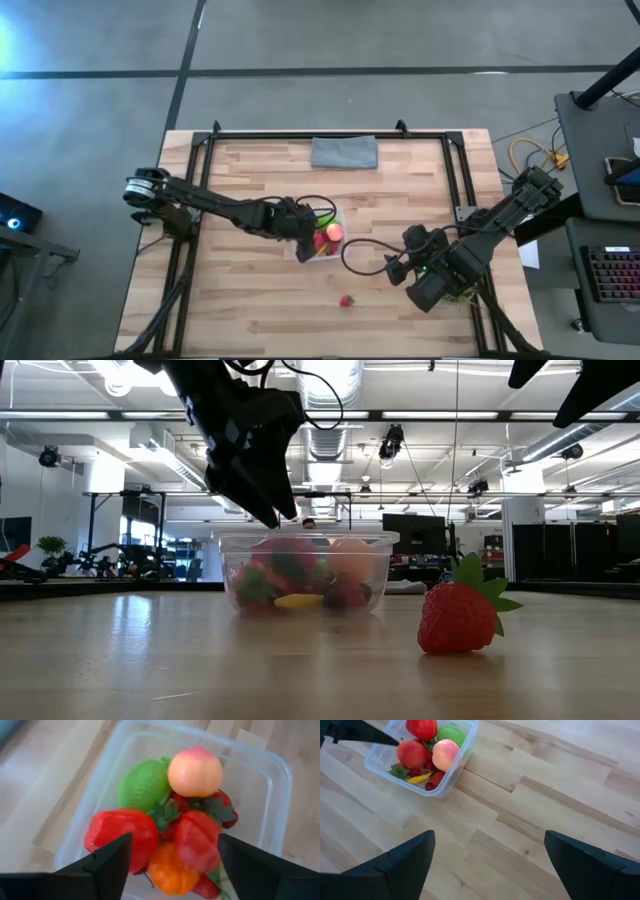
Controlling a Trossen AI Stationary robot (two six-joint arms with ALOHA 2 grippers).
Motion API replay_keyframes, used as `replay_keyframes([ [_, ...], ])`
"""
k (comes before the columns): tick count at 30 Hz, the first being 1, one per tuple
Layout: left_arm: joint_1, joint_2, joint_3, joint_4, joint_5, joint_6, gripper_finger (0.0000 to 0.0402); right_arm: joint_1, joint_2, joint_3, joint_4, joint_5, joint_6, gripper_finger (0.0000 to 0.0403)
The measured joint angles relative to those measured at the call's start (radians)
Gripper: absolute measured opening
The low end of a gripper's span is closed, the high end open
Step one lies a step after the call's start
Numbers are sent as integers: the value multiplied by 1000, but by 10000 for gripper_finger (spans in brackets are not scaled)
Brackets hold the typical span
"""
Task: Pick and placing Produce into tupperware
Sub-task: Put the red strawberry into the transparent container
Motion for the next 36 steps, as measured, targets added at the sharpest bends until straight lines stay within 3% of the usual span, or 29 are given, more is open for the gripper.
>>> replay_keyframes([
  [8, -18, -44, 0, -60, 62, -71, 312, 0, 0, 0, 39, -1, 1, 368],
  [16, -134, -148, 0, -188, 29, -151, 312, 1, 22, -9, 267, -181, -456, 368],
  [22, -248, -193, -16, -192, -44, -231, 312, 1, 135, -10, 402, -194, -709, 368],
  [30, -355, -228, -123, -314, -59, -370, 312, 0, 315, 58, 434, -220, -767, 368],
  [36, -417, -267, -197, -355, -60, -436, 312, -2, 442, 153, 467, -245, -912, 368],
])
